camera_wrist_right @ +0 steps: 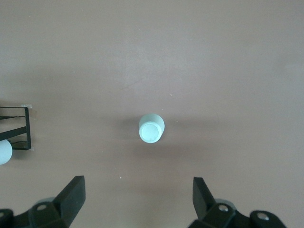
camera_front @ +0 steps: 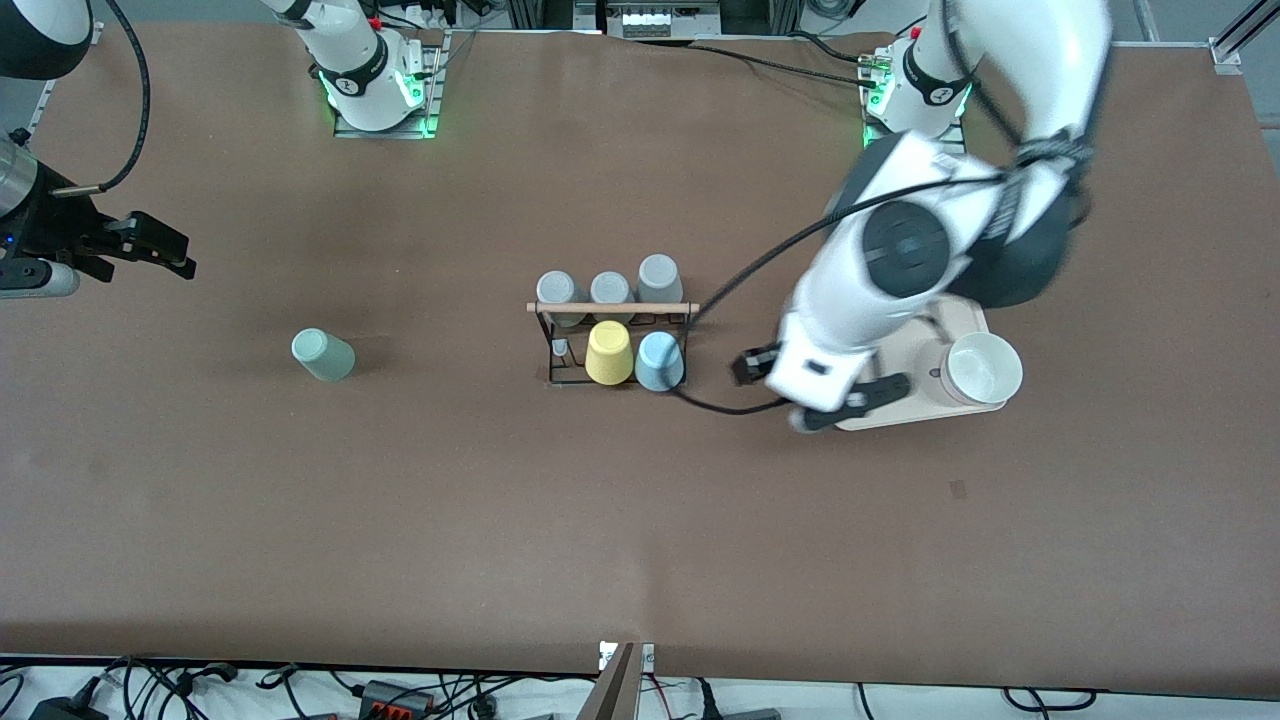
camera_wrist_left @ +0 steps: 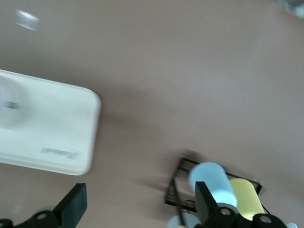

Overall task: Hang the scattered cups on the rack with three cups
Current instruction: 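Withdraw the left gripper while the right gripper reaches the teal cup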

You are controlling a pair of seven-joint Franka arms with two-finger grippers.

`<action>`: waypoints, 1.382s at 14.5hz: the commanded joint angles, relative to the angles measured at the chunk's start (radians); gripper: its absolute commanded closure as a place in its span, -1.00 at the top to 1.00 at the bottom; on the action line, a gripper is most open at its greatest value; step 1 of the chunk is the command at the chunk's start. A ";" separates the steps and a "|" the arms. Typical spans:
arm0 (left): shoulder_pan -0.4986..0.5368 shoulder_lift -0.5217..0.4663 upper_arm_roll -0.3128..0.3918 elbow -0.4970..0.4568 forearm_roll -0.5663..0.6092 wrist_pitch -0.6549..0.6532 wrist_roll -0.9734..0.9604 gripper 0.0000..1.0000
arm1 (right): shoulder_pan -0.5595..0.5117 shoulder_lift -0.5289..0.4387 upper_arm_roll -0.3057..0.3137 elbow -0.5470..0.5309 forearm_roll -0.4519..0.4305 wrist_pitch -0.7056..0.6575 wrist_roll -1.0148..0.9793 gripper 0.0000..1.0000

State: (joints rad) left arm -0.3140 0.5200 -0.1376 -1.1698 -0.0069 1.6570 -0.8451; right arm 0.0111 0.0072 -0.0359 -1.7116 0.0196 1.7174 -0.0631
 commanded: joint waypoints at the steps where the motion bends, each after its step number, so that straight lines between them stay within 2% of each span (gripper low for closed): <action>1: 0.078 -0.122 0.004 -0.041 0.025 -0.084 0.047 1.00 | -0.010 0.029 0.007 0.009 0.008 -0.005 -0.012 1.00; 3: 0.145 -0.147 -0.002 -0.034 0.042 -0.092 0.119 1.00 | -0.005 0.085 0.008 0.010 0.008 0.002 -0.006 1.00; 7: 0.249 -0.207 -0.007 -0.044 0.048 -0.164 0.522 1.00 | 0.000 0.195 0.010 -0.011 -0.004 0.094 -0.007 1.00; 9: 0.251 -0.236 -0.004 -0.045 0.053 -0.225 0.547 1.00 | 0.001 0.214 0.008 -0.067 -0.009 0.160 -0.006 1.00; 12: 0.285 -0.255 -0.013 -0.079 0.059 -0.235 0.583 1.00 | 0.003 0.224 0.008 -0.172 -0.035 0.270 -0.006 1.00; 14: 0.289 -0.308 -0.014 -0.175 0.059 -0.165 0.583 1.00 | 0.007 0.240 0.008 -0.219 -0.038 0.329 -0.006 1.00; 17: 0.306 -0.449 -0.013 -0.388 0.053 -0.068 0.586 1.00 | 0.004 0.278 0.007 -0.261 -0.038 0.376 -0.006 1.00; 19: 0.320 -0.524 -0.005 -0.409 0.054 -0.089 0.601 1.00 | 0.006 0.316 0.008 -0.264 -0.038 0.395 -0.004 1.00; 20: 0.332 -0.531 -0.004 -0.407 0.048 -0.098 0.647 1.00 | 0.007 0.336 0.008 -0.266 -0.036 0.419 -0.003 1.00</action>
State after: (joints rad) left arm -0.0176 0.1066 -0.1349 -1.4820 0.0271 1.5496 -0.2707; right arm 0.0162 0.3149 -0.0304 -1.9681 -0.0060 2.0928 -0.0631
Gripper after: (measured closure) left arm 0.000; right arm 0.000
